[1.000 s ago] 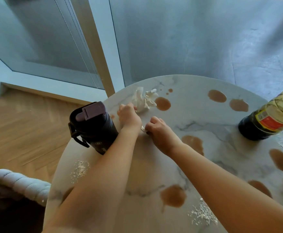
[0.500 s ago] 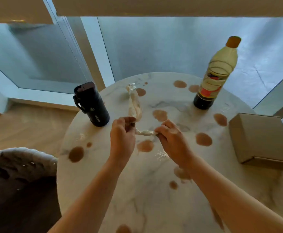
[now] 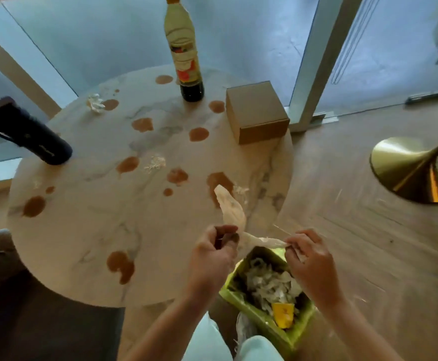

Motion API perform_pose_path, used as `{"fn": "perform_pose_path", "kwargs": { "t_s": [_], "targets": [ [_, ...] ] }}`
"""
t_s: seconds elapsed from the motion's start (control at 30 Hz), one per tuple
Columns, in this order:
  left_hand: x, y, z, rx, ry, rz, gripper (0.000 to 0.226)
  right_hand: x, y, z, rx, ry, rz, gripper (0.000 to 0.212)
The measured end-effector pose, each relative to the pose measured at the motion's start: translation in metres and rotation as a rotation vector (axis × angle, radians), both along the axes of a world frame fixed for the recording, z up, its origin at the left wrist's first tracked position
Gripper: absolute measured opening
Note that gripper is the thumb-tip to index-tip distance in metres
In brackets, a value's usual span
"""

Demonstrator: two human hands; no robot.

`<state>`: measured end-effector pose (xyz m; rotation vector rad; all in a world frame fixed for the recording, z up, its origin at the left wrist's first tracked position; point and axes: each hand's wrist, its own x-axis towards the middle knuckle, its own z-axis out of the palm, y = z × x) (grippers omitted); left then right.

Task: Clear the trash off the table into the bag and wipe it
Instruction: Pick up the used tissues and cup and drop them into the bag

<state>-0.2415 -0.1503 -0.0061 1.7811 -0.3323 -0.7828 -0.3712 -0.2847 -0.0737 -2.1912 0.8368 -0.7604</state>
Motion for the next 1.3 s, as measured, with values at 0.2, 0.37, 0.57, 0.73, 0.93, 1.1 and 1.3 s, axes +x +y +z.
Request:
{"fn": "perform_pose_path", "kwargs": {
  "t_s": [0.2, 0.37, 0.57, 0.73, 0.93, 1.1, 1.3],
  "targets": [
    [-0.064, -0.012, -0.042, 0.198, 0.002, -0.321, 0.019, -0.088, 0.012, -0.080, 0.252, 0.323, -0.263, 0.012],
    [-0.078, -0.028, -0.109, 0.365, -0.173, -0.554, 0.017, -0.111, 0.019, -0.163, 0.705, 0.628, -0.438, 0.011],
    [-0.069, -0.055, -0.230, 0.648, -0.275, -0.773, 0.026, -0.100, 0.024, -0.250, 0.835, 0.801, -0.337, 0.016],
    [-0.068, -0.070, -0.309, 0.805, -0.217, -0.870, 0.029, -0.084, 0.020, -0.294, 0.903, 0.798, -0.301, 0.020],
    [-0.072, -0.078, -0.311, 0.854, -0.200, -0.916, 0.037, -0.088, 0.016, -0.285, 1.003, 0.712, -0.359, 0.031],
    [-0.075, -0.077, -0.252, 0.767, -0.183, -0.905, 0.034, -0.084, 0.011, -0.226, 0.970, 0.585, -0.355, 0.030],
    [-0.074, -0.072, -0.135, 0.567, -0.209, -0.980, 0.032, -0.053, 0.002, -0.117, 0.731, 0.367, -0.264, 0.024]
  ]
}}
